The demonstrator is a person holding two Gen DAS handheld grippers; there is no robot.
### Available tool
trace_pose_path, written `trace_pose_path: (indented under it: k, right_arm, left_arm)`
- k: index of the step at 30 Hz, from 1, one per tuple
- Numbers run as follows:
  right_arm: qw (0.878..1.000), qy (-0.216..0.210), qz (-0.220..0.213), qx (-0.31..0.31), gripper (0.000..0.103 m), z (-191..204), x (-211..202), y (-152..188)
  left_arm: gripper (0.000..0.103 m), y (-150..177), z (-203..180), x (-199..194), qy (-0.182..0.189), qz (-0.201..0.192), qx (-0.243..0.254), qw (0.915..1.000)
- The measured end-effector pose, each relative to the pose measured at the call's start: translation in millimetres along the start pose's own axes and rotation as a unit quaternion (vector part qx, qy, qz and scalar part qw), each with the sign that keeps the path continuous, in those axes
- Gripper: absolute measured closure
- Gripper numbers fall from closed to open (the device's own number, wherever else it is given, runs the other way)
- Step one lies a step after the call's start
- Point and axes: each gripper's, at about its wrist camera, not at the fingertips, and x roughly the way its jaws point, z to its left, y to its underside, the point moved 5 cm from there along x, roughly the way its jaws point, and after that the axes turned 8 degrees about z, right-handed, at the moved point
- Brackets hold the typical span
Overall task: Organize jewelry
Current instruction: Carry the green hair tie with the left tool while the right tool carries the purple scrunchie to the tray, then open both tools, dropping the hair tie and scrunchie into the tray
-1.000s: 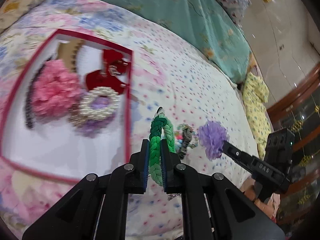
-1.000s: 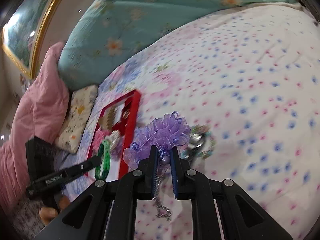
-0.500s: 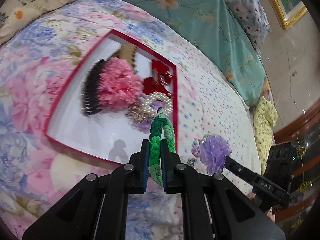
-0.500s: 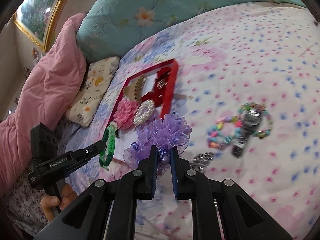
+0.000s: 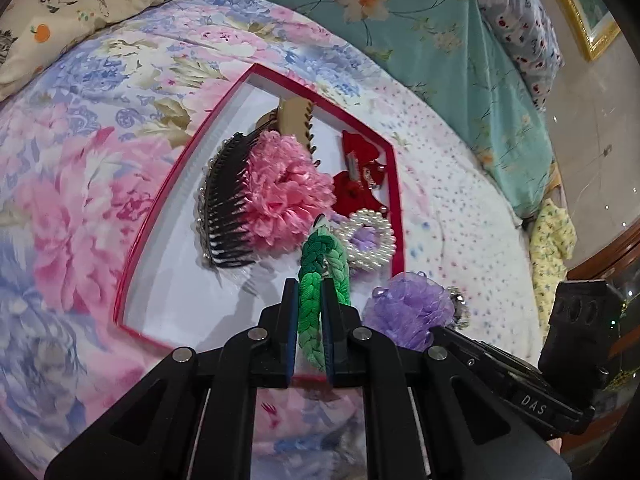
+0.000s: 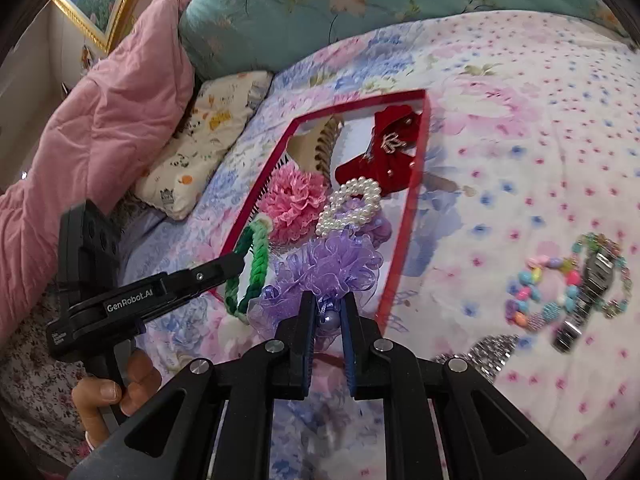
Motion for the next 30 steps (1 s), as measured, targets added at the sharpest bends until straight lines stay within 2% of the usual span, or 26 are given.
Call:
trace_pose_path:
  k: [6, 12, 22, 27, 30]
  right_arm:
    - [0.999, 0.017, 0.024, -0.020, 0.091, 5.7, 27.3, -6.1]
    - [0.998, 0.042, 0.035, -0.021, 0.091, -5.1, 45.1, -12.0]
    - [0.998, 0.028, 0.046, -0.013, 0.084, -8.6, 51.8, -14.6]
    - [0.999, 0.022, 0.044, -0.015, 0.076, -6.3, 48.2, -15.1]
    - [0.999, 0.031, 0.036, -0.023, 0.067, -2.7, 43.5, -14.8]
  left_arm:
    - [0.094, -4.6, 9.2, 18.9, -0.016, 0.019, 0.008, 0.9997]
    - [0.094, -8.1, 16.3, 26.5, -0.025, 0.026, 0.007, 0.9993]
    - [0.094, -9.5, 21.8, 34.3, -0.035, 0.042, 0.001, 0.9985]
    - [0.094, -9.6, 21.1, 35.8, -0.044, 0.043, 0.003, 0.9981]
    - [0.093, -9.1, 19.9, 36.3, -0.048, 0.045, 0.005, 0.9978]
